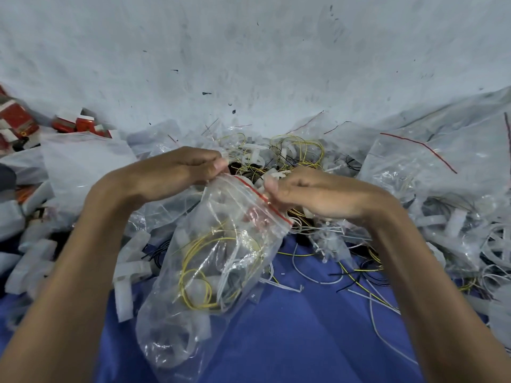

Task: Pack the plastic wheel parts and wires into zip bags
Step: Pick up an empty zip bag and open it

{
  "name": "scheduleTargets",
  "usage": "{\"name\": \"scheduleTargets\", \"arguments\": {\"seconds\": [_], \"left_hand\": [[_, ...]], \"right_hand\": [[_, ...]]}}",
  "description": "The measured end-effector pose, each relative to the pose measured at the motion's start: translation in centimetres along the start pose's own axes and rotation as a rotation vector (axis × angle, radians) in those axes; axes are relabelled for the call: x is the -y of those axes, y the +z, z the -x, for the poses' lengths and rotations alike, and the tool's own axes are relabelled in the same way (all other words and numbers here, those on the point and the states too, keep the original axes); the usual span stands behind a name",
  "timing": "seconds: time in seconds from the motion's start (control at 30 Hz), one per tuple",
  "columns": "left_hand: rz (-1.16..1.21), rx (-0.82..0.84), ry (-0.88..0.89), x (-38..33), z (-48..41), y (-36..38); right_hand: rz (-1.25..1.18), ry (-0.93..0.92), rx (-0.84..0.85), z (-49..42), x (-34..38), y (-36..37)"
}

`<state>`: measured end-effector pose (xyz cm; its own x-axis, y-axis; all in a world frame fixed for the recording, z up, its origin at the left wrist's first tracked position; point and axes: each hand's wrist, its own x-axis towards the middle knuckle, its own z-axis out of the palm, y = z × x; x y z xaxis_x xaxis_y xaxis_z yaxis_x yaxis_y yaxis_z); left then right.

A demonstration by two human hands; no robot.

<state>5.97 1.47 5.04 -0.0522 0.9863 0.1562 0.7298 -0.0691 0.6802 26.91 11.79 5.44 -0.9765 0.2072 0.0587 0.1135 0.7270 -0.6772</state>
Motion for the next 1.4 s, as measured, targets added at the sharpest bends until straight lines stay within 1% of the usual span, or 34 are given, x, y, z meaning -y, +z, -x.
{"name": "scheduleTargets", "arguments": {"seconds": [0.07, 0.13, 0.23, 0.33, 0.43, 0.5, 0.6, 0.67, 0.8, 0.9, 0.97, 1.0, 1.03, 1.07, 1.1, 1.17, 1.2, 1.23, 1.33, 1.4], "left_hand": [[0.035, -0.015, 0.003, -0.1, 0.0, 0.1], [0.047, -0.039, -0.012, -0.4, 0.0, 0.4], [0.046, -0.078, -0.014, -0.2, -0.2, 0.6], [0.063, -0.117, 0.003, 0.1, -0.1, 0.4], [0.102, -0.151, 0.020, 0.5, 0.1, -0.1], [0.150, -0.170, 0.057, 0.7, 0.3, -0.5], [0.189, -0.140, 0.089, 0.7, 0.7, -0.6], [0.169, -0.130, 0.076, 0.7, 0.7, -0.6], [0.087, -0.134, -0.006, 1.5, 0.4, -0.6], [0.047, -0.056, -0.086, 2.0, 0.4, -0.8], [0.005, 0.004, -0.104, 2.1, 0.4, -0.9], [-0.038, 0.003, -0.107, 2.0, 0.4, -0.9], [-0.095, -0.041, -0.093, 1.8, 0.4, -1.0], [-0.154, -0.132, -0.056, 1.6, 0.4, -1.2], [-0.189, -0.258, 0.015, 1.3, 0.3, -1.5], [-0.130, -0.528, 0.198, 0.3, 0.3, -2.3], [-0.085, -0.603, 0.258, -0.2, 0.4, -2.6], [-0.078, -0.623, 0.281, -0.7, 0.5, -2.7], [-0.167, -0.565, 0.261, -1.2, 0.4, -1.6], [-0.163, -0.649, 0.274, -1.4, 0.2, -1.3]], "right_hand": [[0.123, 0.035, 0.092, -0.3, 0.0, 0.2], [0.190, 0.044, 0.165, -0.7, 0.0, 0.8], [0.167, 0.066, 0.132, -0.8, -0.6, 0.7], [0.071, 0.084, 0.153, -0.4, -0.7, 0.3], [0.041, 0.044, 0.075, -0.4, -0.9, 0.0], [-0.005, -0.004, -0.023, -0.5, -0.9, -0.2], [-0.031, -0.057, -0.188, -0.6, -1.1, -0.6], [0.000, -0.093, -0.237, -0.5, -1.1, -0.8], [0.056, -0.060, -0.265, -0.5, -2.1, -1.3], [0.108, 0.013, -0.252, -0.5, -2.8, -1.5], [0.120, 0.074, -0.219, -0.4, -3.0, -1.5], [0.102, 0.098, -0.199, -0.3, -2.9, -1.4], [0.074, 0.107, -0.200, -0.2, -2.7, -1.2], [0.047, 0.094, -0.240, -0.1, -2.6, -1.2], [0.027, 0.058, -0.335, -0.2, -2.4, -1.2], [-0.025, -0.047, -0.601, -0.2, -2.3, -1.8], [-0.062, -0.091, -0.698, -0.3, -2.2, -2.1], [-0.075, -0.108, -0.746, -0.3, -2.2, -2.4], [-0.007, -0.056, -0.781, -0.7, -2.5, -2.2], [-0.014, -0.081, -0.838, -0.8, -2.7, -2.2]]}}
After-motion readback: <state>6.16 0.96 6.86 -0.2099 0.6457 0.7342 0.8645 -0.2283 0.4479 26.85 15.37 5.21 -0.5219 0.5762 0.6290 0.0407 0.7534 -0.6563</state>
